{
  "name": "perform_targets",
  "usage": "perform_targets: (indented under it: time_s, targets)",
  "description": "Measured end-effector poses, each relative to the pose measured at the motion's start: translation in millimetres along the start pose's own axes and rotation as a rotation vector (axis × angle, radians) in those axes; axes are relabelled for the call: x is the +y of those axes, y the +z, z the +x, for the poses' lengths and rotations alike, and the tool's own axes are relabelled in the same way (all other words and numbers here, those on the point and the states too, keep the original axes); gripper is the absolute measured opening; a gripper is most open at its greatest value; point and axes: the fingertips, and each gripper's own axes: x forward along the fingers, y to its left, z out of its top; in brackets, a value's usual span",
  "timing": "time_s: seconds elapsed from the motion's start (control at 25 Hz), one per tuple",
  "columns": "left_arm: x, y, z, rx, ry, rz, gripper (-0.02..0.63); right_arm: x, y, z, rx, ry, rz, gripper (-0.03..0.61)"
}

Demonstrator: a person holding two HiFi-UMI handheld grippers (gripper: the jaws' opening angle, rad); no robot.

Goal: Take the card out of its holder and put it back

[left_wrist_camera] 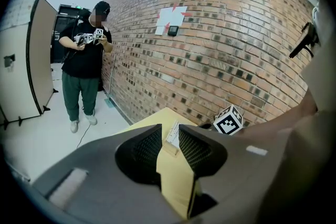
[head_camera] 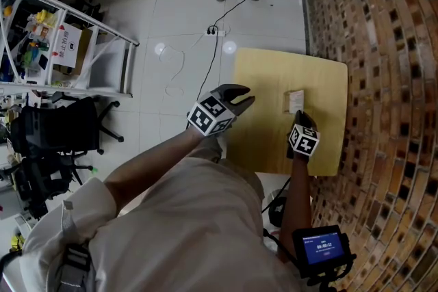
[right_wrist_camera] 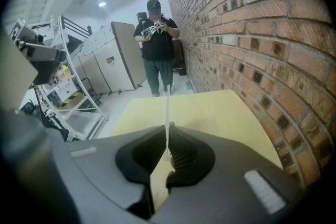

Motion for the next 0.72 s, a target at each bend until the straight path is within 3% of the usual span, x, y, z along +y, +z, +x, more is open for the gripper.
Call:
perform_targets:
  time_s: [0.72]
  targets:
    - [2, -1, 4, 0.013, 0.009, -0.007, 0.12, -2, -14, 16, 0.029, 0.001, 0.03, 0.014]
